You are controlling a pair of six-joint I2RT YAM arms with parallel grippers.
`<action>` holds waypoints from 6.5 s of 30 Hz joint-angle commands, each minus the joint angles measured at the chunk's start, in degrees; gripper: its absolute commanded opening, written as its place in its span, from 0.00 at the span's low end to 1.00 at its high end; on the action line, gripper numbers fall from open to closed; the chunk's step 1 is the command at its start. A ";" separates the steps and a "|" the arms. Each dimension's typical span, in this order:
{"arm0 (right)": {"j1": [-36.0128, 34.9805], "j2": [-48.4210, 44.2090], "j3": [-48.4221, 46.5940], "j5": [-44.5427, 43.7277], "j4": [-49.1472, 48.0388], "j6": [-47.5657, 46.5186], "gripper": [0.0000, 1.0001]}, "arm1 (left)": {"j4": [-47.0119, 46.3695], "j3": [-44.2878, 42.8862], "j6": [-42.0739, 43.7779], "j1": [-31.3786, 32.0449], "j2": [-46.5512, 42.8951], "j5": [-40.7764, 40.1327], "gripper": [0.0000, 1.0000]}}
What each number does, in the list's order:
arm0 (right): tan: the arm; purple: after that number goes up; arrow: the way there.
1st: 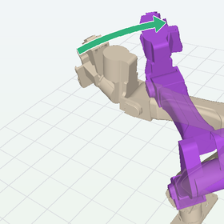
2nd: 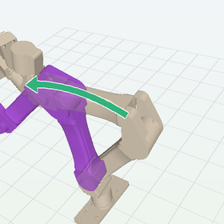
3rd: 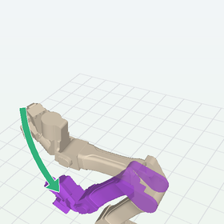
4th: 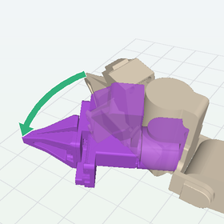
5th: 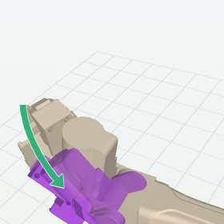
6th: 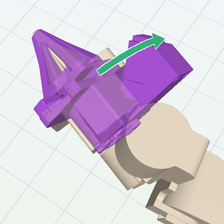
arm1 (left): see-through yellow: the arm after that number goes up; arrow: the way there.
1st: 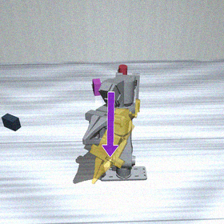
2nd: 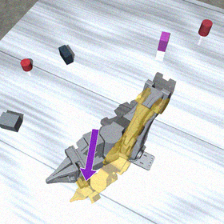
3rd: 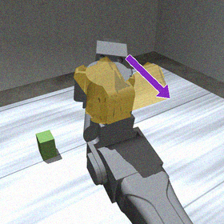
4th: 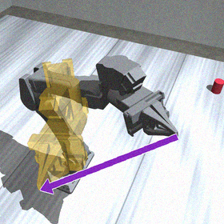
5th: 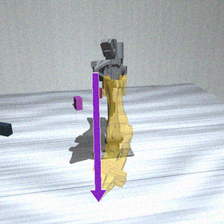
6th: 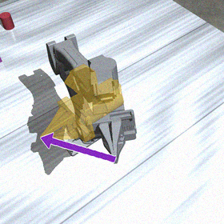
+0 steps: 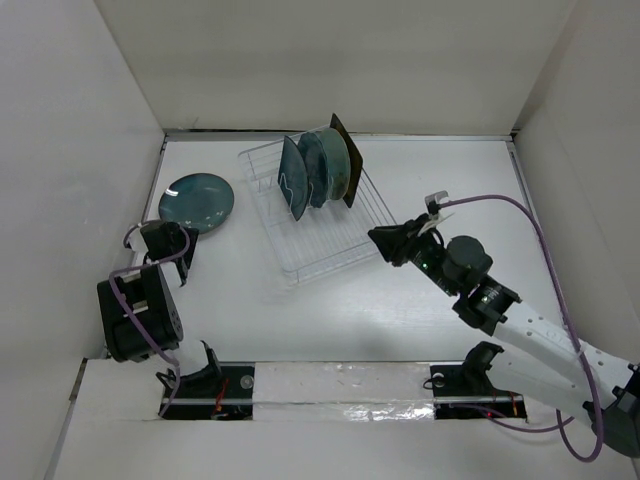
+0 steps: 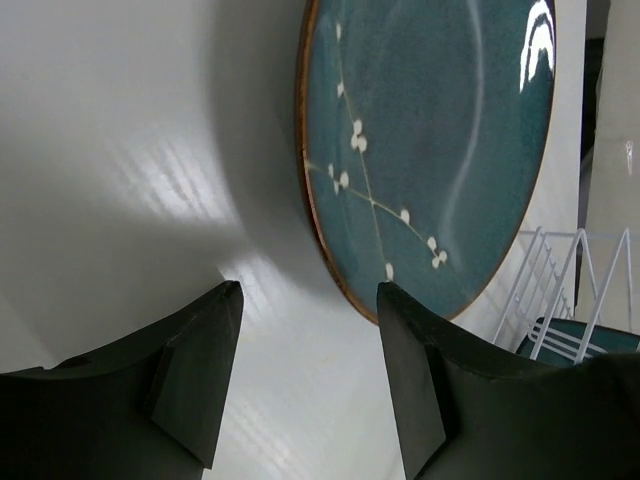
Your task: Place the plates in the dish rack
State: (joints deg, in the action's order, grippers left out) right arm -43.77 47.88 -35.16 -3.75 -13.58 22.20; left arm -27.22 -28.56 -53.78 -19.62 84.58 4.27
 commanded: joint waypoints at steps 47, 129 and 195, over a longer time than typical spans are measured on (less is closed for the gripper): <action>4.22 2.30 -2.11 6.73 -0.65 -1.37 0.56 | -2.93 0.26 8.16 -3.50 -35.25 2.84 0.00; -2.90 63.20 -80.14 -22.34 22.79 -16.22 0.00 | 25.29 -13.46 36.20 27.18 -53.64 1.97 0.84; -10.64 31.81 -34.96 -28.58 -2.65 -9.89 1.00 | 22.30 -11.44 34.79 27.18 -52.41 5.48 0.90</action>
State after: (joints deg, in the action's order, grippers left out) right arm -54.04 87.57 -78.35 -29.15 -6.81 12.21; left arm -1.13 -40.10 -18.52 7.40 32.49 7.77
